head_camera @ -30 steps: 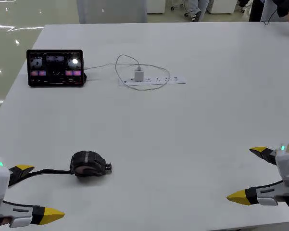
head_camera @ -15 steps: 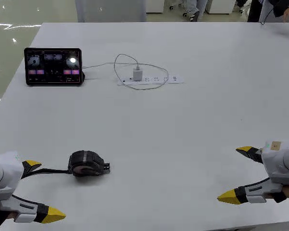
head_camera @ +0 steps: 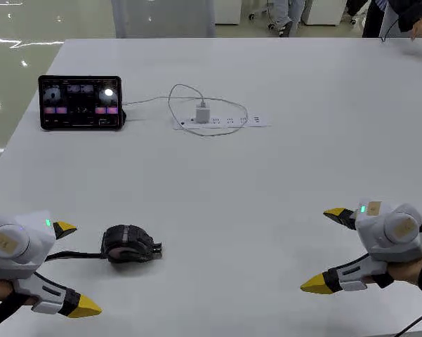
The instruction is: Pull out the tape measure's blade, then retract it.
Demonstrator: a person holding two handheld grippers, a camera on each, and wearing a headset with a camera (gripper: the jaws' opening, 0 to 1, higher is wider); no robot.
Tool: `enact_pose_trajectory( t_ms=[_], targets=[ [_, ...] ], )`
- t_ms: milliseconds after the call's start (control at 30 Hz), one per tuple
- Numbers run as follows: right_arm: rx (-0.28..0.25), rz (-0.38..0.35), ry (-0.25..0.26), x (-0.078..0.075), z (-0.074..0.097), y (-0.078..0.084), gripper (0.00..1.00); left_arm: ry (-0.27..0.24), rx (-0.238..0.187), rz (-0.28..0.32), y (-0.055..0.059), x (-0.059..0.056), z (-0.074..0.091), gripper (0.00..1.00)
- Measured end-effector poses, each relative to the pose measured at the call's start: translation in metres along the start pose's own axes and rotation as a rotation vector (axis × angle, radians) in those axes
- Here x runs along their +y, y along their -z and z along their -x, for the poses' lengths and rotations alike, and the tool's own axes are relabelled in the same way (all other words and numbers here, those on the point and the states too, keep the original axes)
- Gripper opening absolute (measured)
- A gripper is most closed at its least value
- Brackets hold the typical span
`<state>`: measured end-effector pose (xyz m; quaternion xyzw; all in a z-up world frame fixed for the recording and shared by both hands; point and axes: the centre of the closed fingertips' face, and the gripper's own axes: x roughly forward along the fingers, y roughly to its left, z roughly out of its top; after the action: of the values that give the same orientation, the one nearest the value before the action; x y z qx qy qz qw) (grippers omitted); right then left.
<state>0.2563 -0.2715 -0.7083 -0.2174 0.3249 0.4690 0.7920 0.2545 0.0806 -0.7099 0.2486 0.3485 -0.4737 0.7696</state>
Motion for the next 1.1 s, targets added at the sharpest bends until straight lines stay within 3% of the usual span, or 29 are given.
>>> enact_pose_trajectory(
  t_ms=[167,300,367,600,700,800,933,1033,1100],
  targets=[
    [-0.005,0.035,-0.034,0.003,-0.011,-0.008,0.99,0.025,0.02,-0.024,-0.003,0.001,-0.003,0.99],
    [-0.005,0.05,-0.055,0.004,-0.02,-0.012,0.99,0.046,0.075,-0.055,0.001,0.002,-0.007,0.97],
    [0.0,0.069,-0.063,0.005,-0.025,-0.014,0.99,0.055,0.076,-0.067,-0.001,0.002,-0.009,0.96],
    [0.023,0.113,-0.114,0.017,-0.054,-0.026,0.99,0.093,0.123,-0.112,0.001,0.008,-0.023,0.95],
    [0.015,0.121,-0.134,0.023,-0.065,-0.035,0.99,0.105,0.126,-0.128,-0.002,0.012,-0.028,0.95],
    [0.017,0.144,-0.156,0.027,-0.077,-0.043,0.99,0.098,0.139,-0.199,-0.004,0.019,-0.035,0.94],
    [0.032,0.151,-0.178,0.03,-0.093,-0.05,0.99,0.109,0.148,-0.196,-0.013,0.019,-0.043,0.89],
    [0.032,0.157,-0.195,0.033,-0.1,-0.057,0.99,0.125,0.151,-0.18,-0.018,0.02,-0.047,0.92],
    [0.025,0.164,-0.207,0.036,-0.105,-0.062,0.99,0.13,0.159,-0.2,-0.02,0.02,-0.049,0.93]
  ],
)
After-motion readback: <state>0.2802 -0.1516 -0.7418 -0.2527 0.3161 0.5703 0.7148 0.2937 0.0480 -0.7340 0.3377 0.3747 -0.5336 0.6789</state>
